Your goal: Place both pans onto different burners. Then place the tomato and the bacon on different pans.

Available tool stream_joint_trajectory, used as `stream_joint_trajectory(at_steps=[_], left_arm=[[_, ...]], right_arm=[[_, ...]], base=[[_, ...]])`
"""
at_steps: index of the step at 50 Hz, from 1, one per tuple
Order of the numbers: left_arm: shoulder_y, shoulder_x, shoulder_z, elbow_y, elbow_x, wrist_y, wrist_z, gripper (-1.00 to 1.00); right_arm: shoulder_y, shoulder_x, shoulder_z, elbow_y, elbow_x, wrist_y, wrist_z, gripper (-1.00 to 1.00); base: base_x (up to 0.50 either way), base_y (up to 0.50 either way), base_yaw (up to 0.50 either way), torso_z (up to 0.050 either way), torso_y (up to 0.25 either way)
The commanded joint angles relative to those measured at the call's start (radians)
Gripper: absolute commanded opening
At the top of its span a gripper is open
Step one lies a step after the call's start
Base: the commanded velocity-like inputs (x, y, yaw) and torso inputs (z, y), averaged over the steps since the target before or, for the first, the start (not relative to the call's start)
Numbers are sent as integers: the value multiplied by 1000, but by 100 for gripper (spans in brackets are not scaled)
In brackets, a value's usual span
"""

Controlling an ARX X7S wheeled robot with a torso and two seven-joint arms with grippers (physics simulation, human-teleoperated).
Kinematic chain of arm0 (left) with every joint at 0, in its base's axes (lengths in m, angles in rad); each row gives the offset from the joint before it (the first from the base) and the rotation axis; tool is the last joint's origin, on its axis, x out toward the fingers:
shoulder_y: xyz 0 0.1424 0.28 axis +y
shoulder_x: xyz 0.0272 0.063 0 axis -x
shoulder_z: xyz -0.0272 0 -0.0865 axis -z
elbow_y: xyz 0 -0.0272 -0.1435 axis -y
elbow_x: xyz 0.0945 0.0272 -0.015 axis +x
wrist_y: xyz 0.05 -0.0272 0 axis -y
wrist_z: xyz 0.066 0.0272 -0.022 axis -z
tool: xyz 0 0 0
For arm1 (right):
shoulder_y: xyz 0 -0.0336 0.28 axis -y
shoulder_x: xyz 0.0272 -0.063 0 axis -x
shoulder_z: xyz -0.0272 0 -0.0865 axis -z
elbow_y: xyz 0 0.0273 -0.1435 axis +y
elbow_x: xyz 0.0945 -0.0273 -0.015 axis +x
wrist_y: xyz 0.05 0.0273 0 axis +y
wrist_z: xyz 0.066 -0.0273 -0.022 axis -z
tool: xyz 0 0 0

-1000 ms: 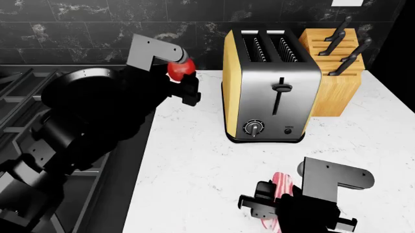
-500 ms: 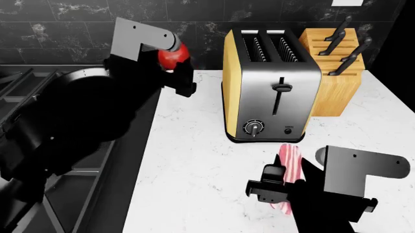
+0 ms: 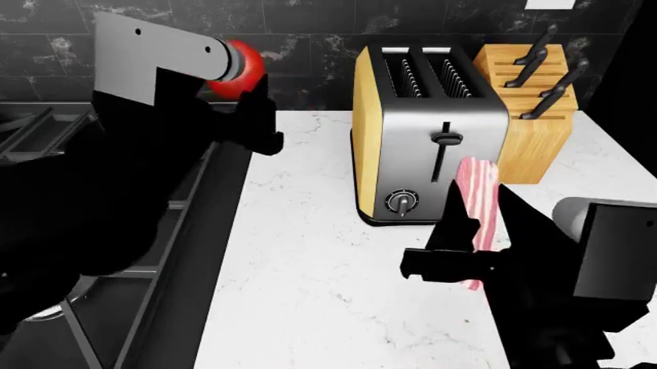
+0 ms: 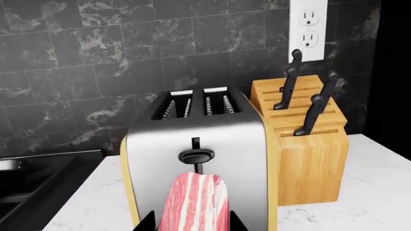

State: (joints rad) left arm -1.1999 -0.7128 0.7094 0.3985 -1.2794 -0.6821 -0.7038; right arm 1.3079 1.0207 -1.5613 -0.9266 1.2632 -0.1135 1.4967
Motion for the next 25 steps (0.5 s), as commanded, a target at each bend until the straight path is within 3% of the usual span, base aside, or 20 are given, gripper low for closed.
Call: stream_joint_trajectory(at_steps=[1, 25], left_arm=[[12, -65, -38, 118, -65, -10, -102, -100], [2, -96, -50, 133, -82, -22, -116, -100]], right_arm=[[16, 17, 48, -10, -46, 10, -28, -100], [36, 11, 69, -2, -44, 25, -45, -100]], base=[[0, 0, 0, 0, 0], [0, 35, 0, 0, 0]])
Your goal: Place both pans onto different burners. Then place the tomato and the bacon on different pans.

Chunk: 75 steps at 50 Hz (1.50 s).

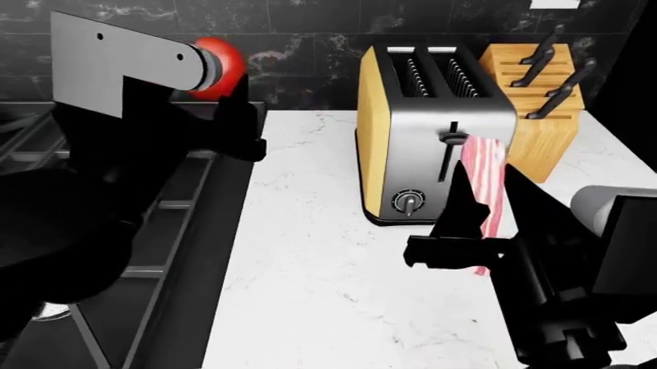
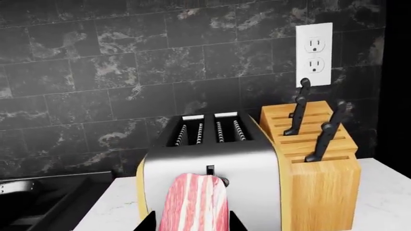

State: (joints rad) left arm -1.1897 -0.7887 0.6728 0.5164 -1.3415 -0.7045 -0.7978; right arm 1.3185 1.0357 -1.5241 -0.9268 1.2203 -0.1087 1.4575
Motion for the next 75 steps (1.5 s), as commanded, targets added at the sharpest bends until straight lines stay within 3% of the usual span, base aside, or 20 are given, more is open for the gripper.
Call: stream_joint_trajectory(at_steps=[1, 37, 75], left_arm=[[-8, -20, -14, 15, -20, 0, -22, -100], [-30, -29, -21, 25, -23, -8, -24, -100], [-8, -46, -31, 27, -12, 13, -17, -100]], right_arm=[[26, -4, 33, -1, -1, 21, -6, -100], [17, -10, 46, -2, 7, 40, 6, -100], [37, -24, 63, 2, 29, 71, -14, -100]], base=[[0, 168, 0, 0, 0], [-30, 178, 0, 0, 1], [0, 385, 0, 1, 1]])
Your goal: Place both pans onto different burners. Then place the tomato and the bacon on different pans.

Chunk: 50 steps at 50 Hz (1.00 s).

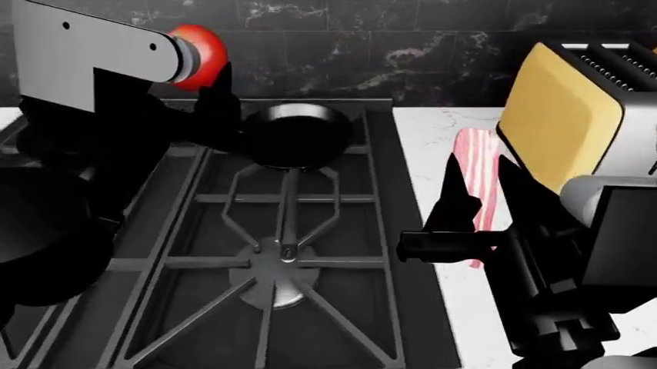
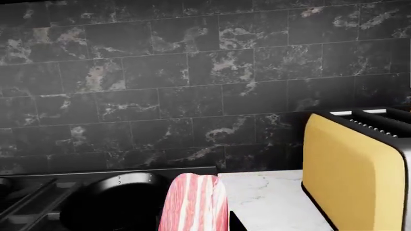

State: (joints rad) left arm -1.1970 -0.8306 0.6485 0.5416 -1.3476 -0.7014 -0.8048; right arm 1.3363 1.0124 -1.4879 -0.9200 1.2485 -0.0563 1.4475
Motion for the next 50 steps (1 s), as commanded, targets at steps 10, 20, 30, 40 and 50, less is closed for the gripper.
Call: stream_joint_trajectory(at_steps=[10, 20, 30, 40, 50], left_arm=[[3, -4, -7, -1, 0, 13, -10, -100], [3, -8, -11, 4, -7, 13, -22, -100], [-6, -6, -13, 6, -15, 5, -37, -100], [-5, -12, -17, 11, -21, 6, -44, -100], [6, -20, -21, 10, -17, 14, -41, -100]], right_arm=[[13, -3, 28, 3, -2, 20, -14, -100], [8, 4, 32, 2, -5, 16, -24, -100], [2, 13, 35, 4, -8, 13, -38, -100], [7, 10, 41, 8, 3, 16, -45, -100], [20, 0, 45, 7, 10, 32, -46, -100]], base=[[0, 388, 0, 0, 1], [0, 386, 0, 1, 1], [0, 343, 0, 0, 0], [0, 147, 0, 0, 1], [0, 0, 0, 1, 1]])
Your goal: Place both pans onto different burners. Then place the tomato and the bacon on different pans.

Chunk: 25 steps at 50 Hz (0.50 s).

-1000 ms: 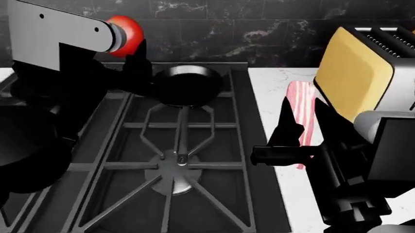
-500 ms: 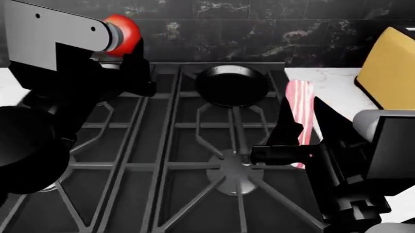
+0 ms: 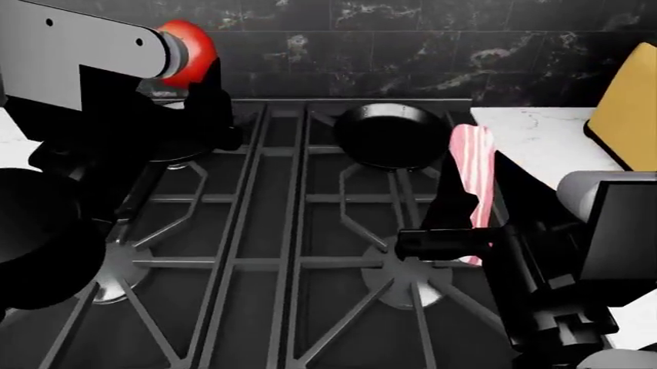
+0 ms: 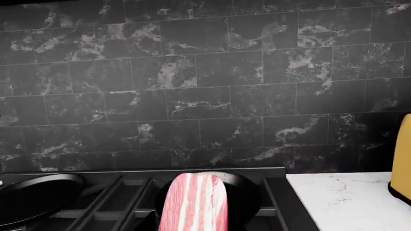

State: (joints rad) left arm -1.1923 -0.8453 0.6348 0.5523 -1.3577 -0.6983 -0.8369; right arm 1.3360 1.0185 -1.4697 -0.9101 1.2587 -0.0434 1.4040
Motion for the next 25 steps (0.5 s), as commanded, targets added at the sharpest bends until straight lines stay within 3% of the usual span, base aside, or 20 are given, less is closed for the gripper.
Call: stream_joint_trajectory(at_steps=[1, 8, 25], left_arm=[[1, -6, -7, -1, -6, 11, -9, -100], [1, -8, -6, -2, -2, 9, -5, -100], [2, -1, 1, -16, 15, 11, 12, -100]], right_arm=[[20, -5, 27, -2, -2, 19, -2, -100], [16, 0, 39, -11, -31, 1, -24, -100], [5, 4, 44, 6, -27, -7, -36, -100]], base=[[0, 0, 0, 0, 0], [41, 44, 0, 0, 0], [242, 113, 0, 1, 1]])
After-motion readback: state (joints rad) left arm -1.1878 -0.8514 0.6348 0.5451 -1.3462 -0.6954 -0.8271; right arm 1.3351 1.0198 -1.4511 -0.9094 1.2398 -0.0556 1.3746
